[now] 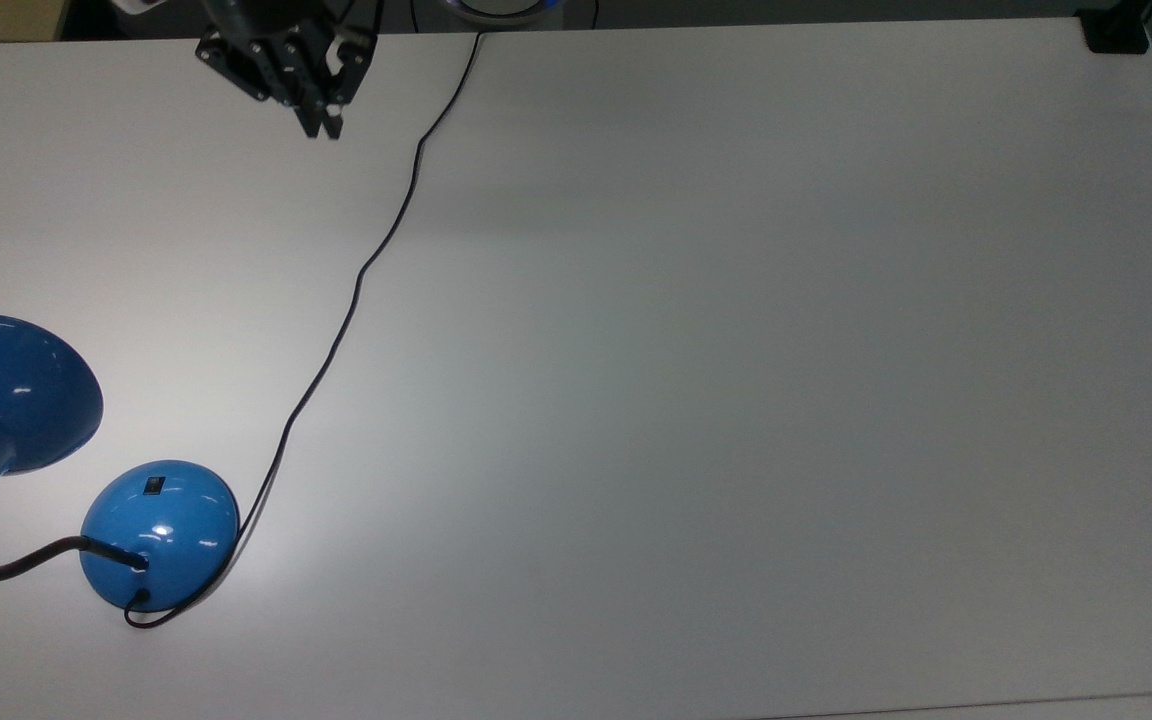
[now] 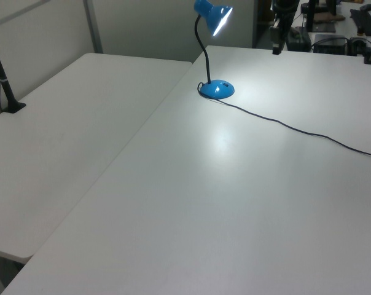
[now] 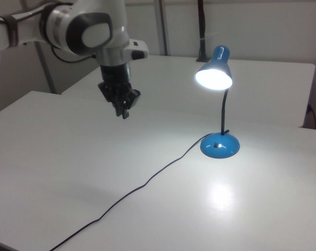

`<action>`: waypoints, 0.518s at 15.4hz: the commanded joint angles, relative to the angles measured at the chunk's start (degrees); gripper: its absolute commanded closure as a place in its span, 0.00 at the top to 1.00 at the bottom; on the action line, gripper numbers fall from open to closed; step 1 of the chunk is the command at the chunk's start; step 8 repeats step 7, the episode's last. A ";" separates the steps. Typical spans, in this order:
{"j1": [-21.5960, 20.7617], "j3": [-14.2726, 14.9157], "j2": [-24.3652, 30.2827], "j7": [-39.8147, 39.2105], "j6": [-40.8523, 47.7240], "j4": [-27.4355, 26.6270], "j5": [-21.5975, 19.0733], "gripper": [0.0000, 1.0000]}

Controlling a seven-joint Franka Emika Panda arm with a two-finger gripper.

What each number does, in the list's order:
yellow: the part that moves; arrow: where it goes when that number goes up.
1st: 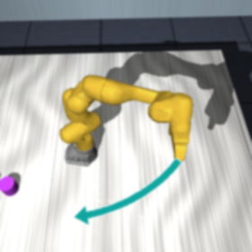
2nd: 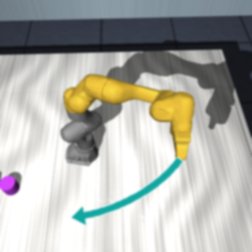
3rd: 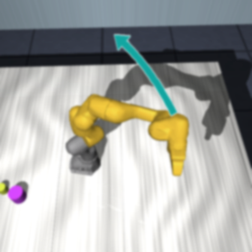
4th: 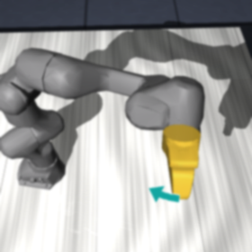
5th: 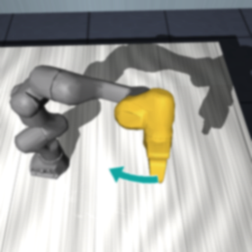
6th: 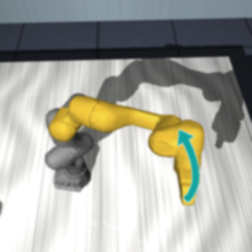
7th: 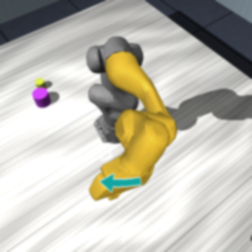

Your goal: Turn on the lamp

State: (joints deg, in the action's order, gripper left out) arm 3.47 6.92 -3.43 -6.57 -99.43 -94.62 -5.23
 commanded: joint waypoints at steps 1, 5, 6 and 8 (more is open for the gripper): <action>-1.89 0.55 6.05 0.24 4.69 -1.18 1.36 1.00; -1.54 0.72 6.06 1.47 4.87 -1.10 1.27 1.00; -1.54 0.72 5.98 1.47 4.69 -1.10 1.27 1.00; -1.54 0.81 5.89 1.47 4.51 -1.10 1.27 1.00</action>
